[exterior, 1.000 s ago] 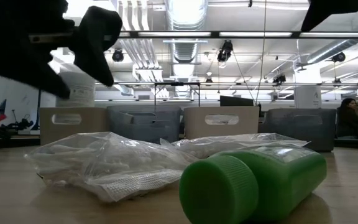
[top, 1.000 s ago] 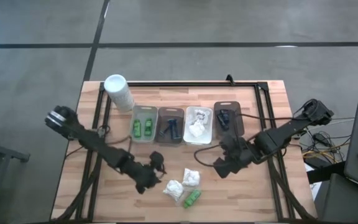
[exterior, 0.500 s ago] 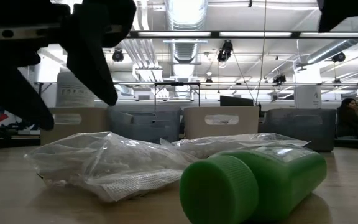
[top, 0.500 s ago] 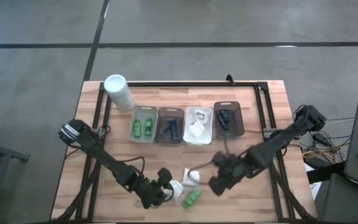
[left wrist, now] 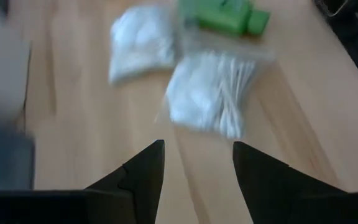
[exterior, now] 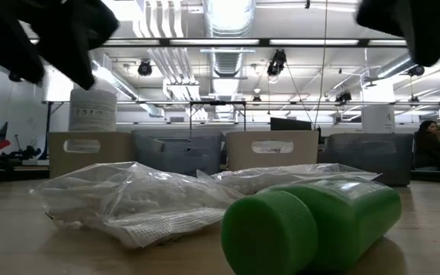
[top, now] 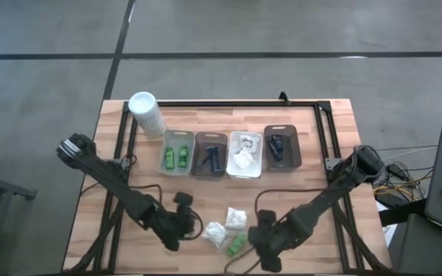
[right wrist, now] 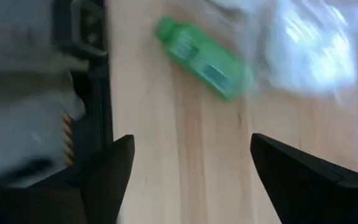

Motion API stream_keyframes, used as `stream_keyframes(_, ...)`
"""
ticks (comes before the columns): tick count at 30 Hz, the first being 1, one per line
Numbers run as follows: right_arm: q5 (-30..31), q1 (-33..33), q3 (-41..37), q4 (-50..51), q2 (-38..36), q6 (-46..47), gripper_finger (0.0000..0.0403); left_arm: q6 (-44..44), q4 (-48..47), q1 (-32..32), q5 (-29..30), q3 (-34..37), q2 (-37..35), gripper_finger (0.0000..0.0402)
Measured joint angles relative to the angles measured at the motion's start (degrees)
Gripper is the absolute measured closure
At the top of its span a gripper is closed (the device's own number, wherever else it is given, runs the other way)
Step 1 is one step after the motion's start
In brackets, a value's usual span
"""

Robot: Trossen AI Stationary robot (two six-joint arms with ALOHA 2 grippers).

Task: Pick & Place Travel size toiletries
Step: Put the green shampoo into the gray bin

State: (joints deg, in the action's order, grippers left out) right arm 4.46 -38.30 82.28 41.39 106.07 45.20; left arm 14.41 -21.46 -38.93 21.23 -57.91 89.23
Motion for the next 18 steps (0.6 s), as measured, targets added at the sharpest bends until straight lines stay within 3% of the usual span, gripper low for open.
stream_keyframes(4,0.0,0.1,3.9,0.0,4.6,-17.7,0.0088,9.5,-9.6,-1.6,0.3,0.0,-5.0,0.0207)
stream_keyframes(8,0.0,0.6,7.7,0.4,9.5,-31.0,0.008,12.2,-15.3,-3.5,4.3,0.1,-9.0,0.0207)
stream_keyframes(18,-0.4,4.3,16.1,3.2,17.9,-36.5,0.0076,13.6,-21.2,-5.5,8.3,1.0,-15.8,0.0207)
